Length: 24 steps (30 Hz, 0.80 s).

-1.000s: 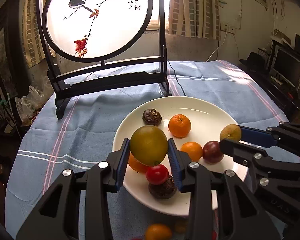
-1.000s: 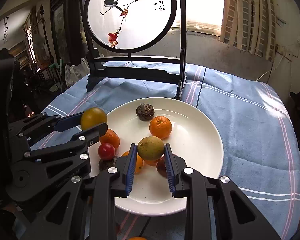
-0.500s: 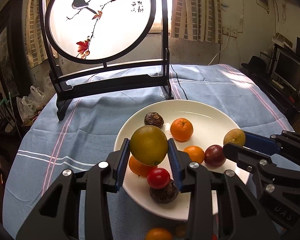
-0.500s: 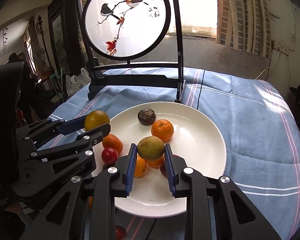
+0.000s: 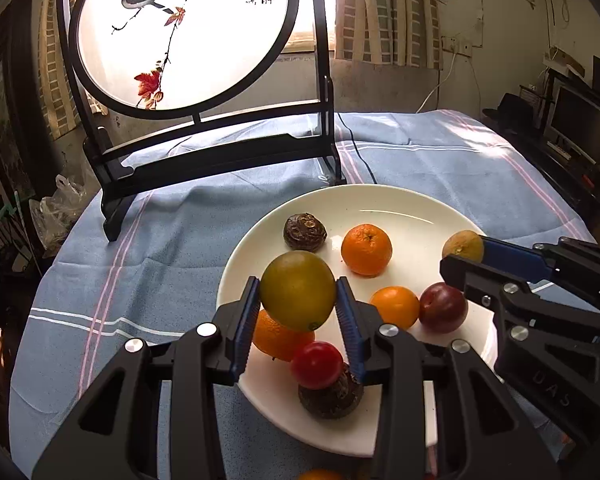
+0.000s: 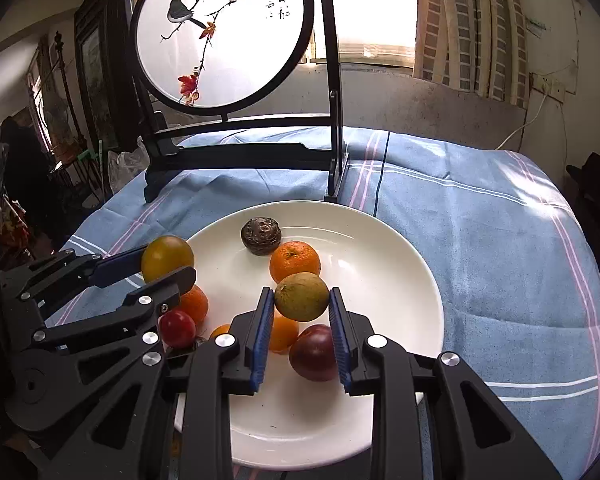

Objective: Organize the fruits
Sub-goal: 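Carry both fruits onto the white plate and open both tools, then withdraw both tools from the plate toward the remaining loose fruits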

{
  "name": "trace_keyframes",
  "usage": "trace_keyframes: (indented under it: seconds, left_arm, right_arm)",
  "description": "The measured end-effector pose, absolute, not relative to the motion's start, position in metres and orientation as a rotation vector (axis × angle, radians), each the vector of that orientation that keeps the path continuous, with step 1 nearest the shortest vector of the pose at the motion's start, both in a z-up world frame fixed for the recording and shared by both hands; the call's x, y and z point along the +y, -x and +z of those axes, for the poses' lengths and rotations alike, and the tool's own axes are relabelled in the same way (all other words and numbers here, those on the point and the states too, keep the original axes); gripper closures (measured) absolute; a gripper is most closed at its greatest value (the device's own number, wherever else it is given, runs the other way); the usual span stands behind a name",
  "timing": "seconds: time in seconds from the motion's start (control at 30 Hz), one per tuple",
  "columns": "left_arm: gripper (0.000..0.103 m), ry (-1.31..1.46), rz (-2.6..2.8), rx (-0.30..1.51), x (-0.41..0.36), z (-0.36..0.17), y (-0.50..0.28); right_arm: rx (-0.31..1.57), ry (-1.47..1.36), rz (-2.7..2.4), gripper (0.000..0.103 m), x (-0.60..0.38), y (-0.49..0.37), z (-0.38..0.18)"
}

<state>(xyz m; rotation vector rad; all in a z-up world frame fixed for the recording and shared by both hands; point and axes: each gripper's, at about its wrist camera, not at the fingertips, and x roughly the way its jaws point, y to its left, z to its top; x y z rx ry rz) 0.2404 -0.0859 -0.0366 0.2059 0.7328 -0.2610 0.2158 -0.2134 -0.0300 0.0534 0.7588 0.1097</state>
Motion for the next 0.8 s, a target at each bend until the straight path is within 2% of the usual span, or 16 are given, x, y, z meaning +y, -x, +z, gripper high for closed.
trace_keyframes:
  seconds: [0.03, 0.07, 0.1, 0.13, 0.2, 0.3, 0.37, 0.5, 0.6, 0.7, 0.8]
  left_arm:
    - [0.065, -0.206, -0.258, 0.735, -0.086, -0.038, -0.242]
    - [0.063, -0.204, -0.253, 0.733, -0.086, -0.039, -0.243]
    - [0.053, -0.2, -0.242, 0.719, -0.084, -0.039, -0.243]
    - [0.043, -0.191, -0.228, 0.704, -0.081, -0.038, -0.242]
    - [0.033, -0.16, -0.234, 0.699, -0.075, -0.036, -0.243]
    - [0.032, -0.163, -0.246, 0.677, -0.072, -0.029, -0.239]
    - [0.032, -0.158, -0.251, 0.652, -0.068, -0.02, -0.234]
    - [0.024, -0.124, -0.262, 0.585, -0.053, 0.006, -0.216]
    - [0.017, -0.134, -0.27, 0.536, -0.041, 0.02, -0.193]
    - [0.016, -0.169, -0.293, 0.527, -0.033, 0.025, -0.166]
    - [0.015, -0.216, -0.344, 0.538, -0.031, 0.018, -0.133]
  right_arm:
    - [0.758, -0.058, 0.115, 0.075, -0.214, -0.217, -0.031]
    - [0.752, -0.067, 0.128, 0.065, -0.215, -0.217, -0.032]
    - [0.74, -0.079, 0.129, 0.053, -0.216, -0.215, -0.032]
    - [0.719, -0.086, 0.108, 0.05, -0.219, -0.213, -0.03]
    - [0.693, -0.109, 0.099, 0.035, -0.226, -0.21, -0.027]
    - [0.635, -0.181, 0.089, 0.024, -0.238, -0.203, -0.019]
    - [0.589, -0.187, 0.072, 0.021, -0.241, -0.196, -0.009]
    - [0.424, -0.162, 0.03, 0.003, -0.239, -0.164, 0.025]
    - [0.341, -0.162, 0.096, 0.003, -0.236, -0.131, 0.047]
    - [0.474, -0.2, 0.229, 0.003, -0.236, -0.116, 0.047]
    - [0.585, -0.114, 0.253, 0.003, -0.226, -0.092, 0.031]
